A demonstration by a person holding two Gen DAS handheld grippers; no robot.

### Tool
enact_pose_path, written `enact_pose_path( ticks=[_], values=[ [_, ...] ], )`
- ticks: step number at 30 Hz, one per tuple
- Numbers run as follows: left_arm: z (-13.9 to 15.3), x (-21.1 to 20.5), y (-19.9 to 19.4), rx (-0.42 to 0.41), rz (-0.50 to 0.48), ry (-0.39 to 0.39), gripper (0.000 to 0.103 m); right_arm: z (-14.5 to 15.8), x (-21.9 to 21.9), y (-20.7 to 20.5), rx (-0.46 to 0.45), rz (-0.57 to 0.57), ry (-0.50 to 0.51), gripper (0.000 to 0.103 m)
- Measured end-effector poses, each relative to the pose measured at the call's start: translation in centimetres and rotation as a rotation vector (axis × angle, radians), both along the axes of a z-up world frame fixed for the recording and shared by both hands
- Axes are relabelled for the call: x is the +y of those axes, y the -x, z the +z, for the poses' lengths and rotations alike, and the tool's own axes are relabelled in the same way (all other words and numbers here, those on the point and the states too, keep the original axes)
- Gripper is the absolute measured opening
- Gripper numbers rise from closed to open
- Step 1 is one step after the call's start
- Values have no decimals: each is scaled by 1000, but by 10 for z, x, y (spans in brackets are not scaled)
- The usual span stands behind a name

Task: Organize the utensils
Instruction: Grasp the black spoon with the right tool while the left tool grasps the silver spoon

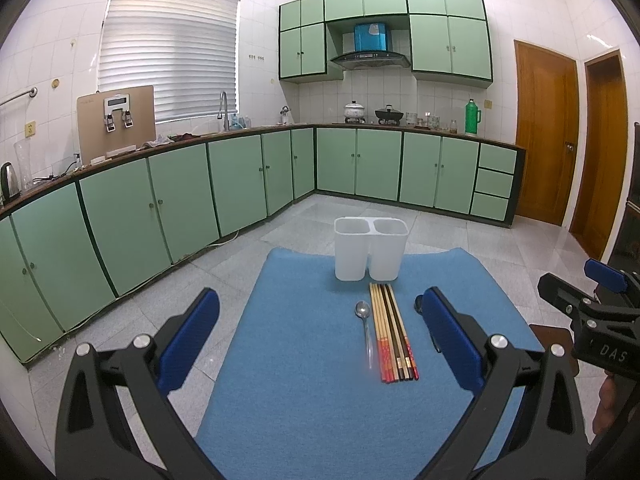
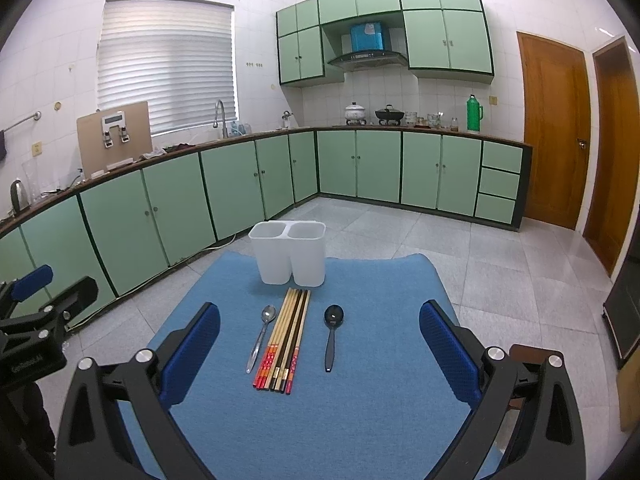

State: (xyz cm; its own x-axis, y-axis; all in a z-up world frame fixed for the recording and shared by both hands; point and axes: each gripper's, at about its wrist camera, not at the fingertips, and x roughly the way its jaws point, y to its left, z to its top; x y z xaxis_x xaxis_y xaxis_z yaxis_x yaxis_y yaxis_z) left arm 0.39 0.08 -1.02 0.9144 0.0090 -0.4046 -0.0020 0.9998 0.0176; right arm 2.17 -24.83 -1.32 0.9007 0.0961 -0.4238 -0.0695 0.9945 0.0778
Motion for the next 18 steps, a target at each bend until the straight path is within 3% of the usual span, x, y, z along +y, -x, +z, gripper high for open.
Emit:
enact_pose_path(
  ticks=[7, 14, 18],
  values=[
    [-16, 7, -25, 34, 17, -26, 98, -16, -2, -28, 62, -13, 12, 97],
    [-44, 22, -76, 89, 59, -42, 98, -58, -6, -98, 193, -37, 43, 97],
    [-67, 30, -111, 146, 71, -47, 98, -87, -12, -144, 287, -37, -9, 97]
  ],
)
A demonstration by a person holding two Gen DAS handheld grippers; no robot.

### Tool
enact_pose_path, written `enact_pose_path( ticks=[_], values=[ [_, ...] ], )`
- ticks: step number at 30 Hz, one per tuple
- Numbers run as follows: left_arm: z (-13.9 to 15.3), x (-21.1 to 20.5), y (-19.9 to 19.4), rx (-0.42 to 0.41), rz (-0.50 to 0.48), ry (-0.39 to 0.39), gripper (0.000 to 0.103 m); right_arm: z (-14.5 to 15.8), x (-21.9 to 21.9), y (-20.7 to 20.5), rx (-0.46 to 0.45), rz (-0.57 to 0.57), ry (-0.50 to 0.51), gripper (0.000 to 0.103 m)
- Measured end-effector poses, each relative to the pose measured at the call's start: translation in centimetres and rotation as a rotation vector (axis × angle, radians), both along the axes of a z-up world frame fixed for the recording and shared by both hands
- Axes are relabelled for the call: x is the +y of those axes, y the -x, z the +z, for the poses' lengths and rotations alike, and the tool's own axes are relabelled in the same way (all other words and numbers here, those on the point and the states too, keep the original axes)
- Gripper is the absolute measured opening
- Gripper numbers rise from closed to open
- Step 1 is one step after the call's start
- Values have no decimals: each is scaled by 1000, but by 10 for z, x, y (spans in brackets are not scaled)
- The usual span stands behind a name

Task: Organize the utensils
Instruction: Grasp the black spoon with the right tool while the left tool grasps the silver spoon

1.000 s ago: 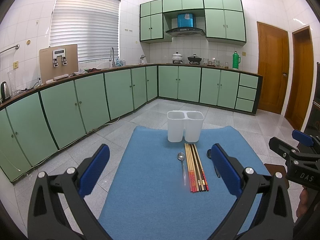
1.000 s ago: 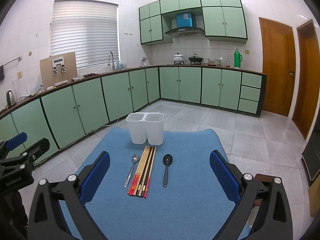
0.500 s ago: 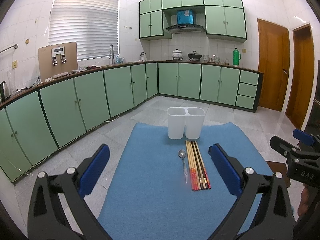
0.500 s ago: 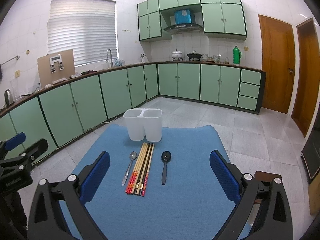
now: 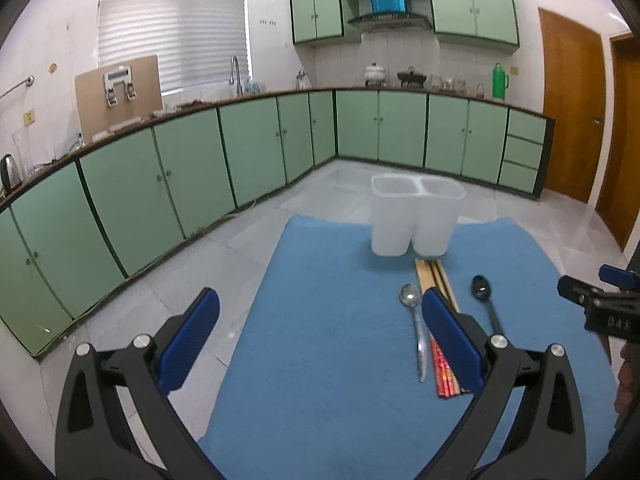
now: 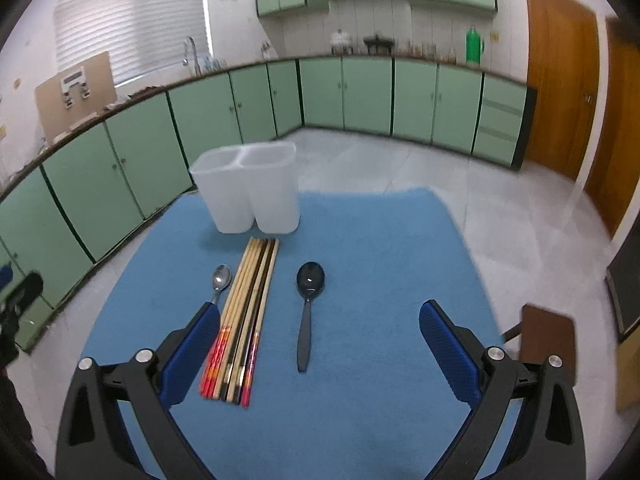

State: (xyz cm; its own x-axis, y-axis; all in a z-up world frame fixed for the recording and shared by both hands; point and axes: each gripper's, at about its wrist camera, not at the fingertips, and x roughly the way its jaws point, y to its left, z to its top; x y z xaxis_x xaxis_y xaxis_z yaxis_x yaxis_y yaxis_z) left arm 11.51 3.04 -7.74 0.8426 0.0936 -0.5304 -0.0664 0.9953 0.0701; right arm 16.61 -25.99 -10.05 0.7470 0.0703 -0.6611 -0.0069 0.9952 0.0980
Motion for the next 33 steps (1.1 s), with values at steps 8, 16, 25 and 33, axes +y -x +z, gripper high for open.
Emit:
enact_pose_path(
  ticks=[8, 16, 25, 33],
  values=[
    [-42, 2, -53, 115, -8, -9, 98, -59, 9, -77, 122, -12, 6, 94],
    [-69, -2, -88, 192, -26, -17, 98, -100, 15, -123, 227, -12, 6, 80],
    [-83, -22, -116, 227, -77, -5, 98, -114, 23, -135, 266, -12, 29, 41],
    [-97, -58, -151, 267, -140, 9, 98, -108, 15, -127, 264, 5, -1, 35]
  ],
)
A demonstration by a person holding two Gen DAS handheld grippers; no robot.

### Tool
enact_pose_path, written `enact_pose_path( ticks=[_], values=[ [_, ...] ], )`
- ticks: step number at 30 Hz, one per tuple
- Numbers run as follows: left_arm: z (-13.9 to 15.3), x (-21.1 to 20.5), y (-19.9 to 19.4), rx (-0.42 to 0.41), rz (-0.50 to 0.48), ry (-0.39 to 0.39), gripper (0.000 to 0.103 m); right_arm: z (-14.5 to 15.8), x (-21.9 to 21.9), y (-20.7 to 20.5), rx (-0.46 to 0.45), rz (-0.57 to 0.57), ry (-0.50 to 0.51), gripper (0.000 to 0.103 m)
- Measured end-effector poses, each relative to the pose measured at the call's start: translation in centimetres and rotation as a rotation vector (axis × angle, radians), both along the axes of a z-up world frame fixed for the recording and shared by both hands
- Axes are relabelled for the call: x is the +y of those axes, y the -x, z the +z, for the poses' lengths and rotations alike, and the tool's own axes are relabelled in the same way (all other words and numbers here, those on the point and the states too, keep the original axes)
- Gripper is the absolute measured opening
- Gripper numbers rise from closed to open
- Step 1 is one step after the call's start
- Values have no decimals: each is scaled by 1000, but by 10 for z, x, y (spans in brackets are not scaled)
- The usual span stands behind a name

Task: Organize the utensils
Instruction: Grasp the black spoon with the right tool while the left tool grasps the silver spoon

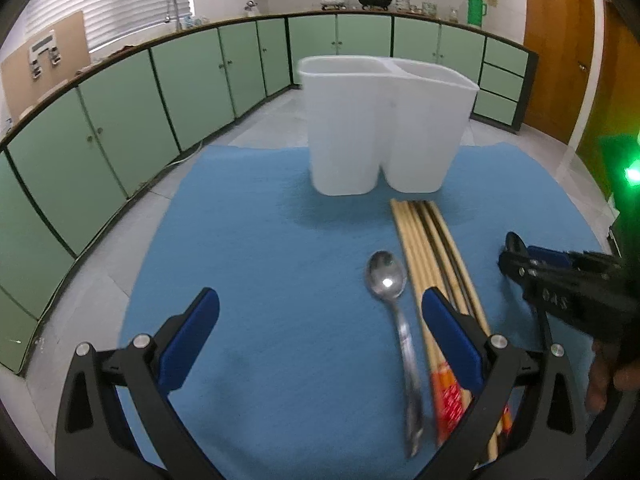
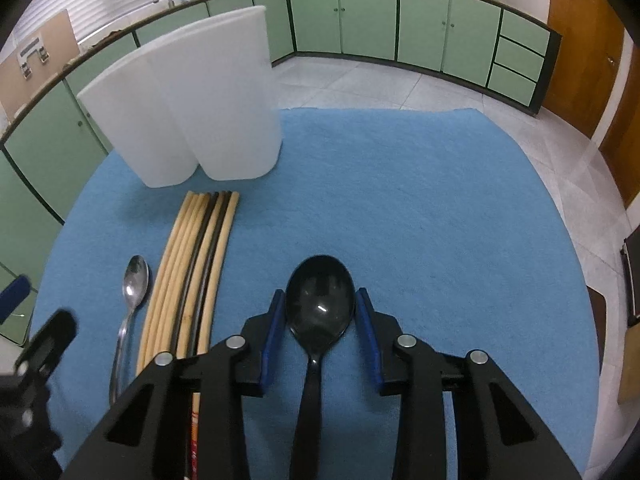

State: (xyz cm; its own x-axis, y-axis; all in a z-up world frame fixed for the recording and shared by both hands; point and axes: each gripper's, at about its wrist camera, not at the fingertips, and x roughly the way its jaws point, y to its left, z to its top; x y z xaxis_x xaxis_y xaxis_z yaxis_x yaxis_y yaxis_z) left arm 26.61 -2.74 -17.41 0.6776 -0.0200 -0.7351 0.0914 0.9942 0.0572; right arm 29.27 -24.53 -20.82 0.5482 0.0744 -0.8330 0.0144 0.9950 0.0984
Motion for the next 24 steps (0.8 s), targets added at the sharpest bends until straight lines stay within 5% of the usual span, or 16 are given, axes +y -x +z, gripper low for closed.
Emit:
enact_pose_path(
  ticks=[24],
  values=[
    [-40, -14, -54, 117, 54, -29, 98, -4, -1, 4, -27, 22, -7, 35]
  ],
)
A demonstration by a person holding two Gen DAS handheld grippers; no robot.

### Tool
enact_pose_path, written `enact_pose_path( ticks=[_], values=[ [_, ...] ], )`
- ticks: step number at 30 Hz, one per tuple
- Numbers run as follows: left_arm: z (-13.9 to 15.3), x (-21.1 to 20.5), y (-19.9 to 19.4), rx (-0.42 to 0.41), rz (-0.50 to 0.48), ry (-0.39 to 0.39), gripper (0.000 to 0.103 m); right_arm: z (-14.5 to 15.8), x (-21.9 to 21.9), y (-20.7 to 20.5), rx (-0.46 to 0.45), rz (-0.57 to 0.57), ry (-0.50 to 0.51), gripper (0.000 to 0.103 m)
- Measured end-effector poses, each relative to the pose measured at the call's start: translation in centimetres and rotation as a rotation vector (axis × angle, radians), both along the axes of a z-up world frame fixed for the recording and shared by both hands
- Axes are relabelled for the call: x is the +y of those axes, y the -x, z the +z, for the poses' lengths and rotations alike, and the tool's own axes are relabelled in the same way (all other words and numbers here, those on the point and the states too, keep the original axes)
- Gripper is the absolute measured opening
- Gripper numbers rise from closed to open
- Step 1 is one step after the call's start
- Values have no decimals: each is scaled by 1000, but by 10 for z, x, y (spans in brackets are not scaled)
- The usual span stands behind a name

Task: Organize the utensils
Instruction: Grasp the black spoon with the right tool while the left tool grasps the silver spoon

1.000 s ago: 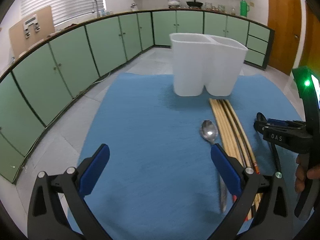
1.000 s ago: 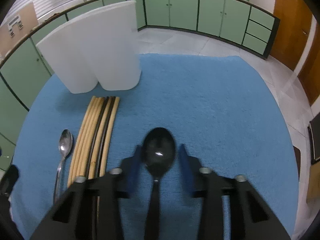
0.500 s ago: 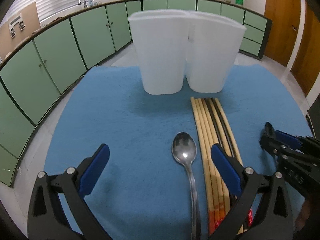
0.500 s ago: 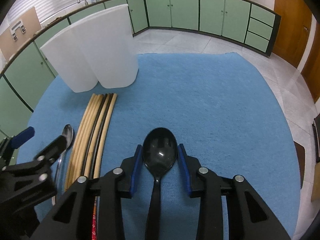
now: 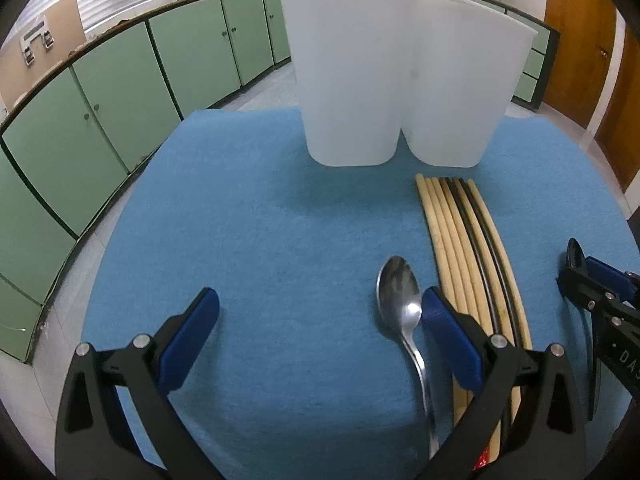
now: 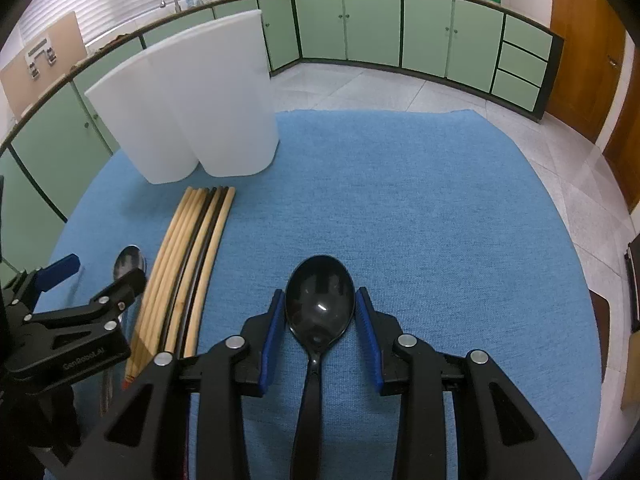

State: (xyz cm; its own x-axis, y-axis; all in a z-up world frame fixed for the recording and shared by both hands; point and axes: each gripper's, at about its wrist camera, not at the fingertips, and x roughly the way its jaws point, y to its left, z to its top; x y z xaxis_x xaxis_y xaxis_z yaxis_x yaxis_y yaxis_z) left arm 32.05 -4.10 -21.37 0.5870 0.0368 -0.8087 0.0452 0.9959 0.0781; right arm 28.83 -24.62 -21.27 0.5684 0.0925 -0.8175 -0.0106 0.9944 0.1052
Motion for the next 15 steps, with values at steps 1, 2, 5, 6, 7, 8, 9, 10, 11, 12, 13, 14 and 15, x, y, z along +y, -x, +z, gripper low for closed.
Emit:
enact_pose_path(
  ticks=[1, 2, 5, 6, 7, 8, 9, 10, 11, 12, 13, 14, 15],
  values=[
    [0, 2, 0, 0, 0, -1, 98, 0, 0, -1, 7, 3, 0, 36],
    [0, 0, -1, 0, 0, -5, 98, 1, 0, -3, 14, 6, -2, 36],
    [0, -2, -5, 8, 3, -10, 98, 3, -1, -11, 43, 24, -11, 40],
    [0, -4, -7, 15, 7, -5, 98, 4, 0, -14, 53, 32, -6, 42],
    [0, -3, -8, 21, 11, -1, 98, 5, 1, -16, 64, 37, 8, 42],
    [-1, -4, -9, 29, 15, 6, 98, 6, 2, -18, 72, 40, 17, 42],
    [-1, -5, -10, 35, 16, 15, 97, 5, 3, -19, 81, 45, 24, 41],
    [-1, -4, -13, 43, 13, 29, 91, 6, 4, -20, 87, 46, 31, 38],
    [0, -3, -14, 50, 6, 60, 82, 6, 4, -21, 95, 43, 33, 35],
    [1, -3, -14, 52, 5, 82, 80, 7, 3, -22, 101, 40, 24, 35],
    [2, -6, -14, 54, 5, 82, 73, 8, 0, -23, 108, 33, -2, 35],
    [4, -8, -14, 54, -8, 89, 65, 8, -2, -23, 109, 29, -19, 35],
    [5, -10, -13, 52, -22, 97, 61, 9, -5, -22, 107, 20, -42, 35]
  ],
)
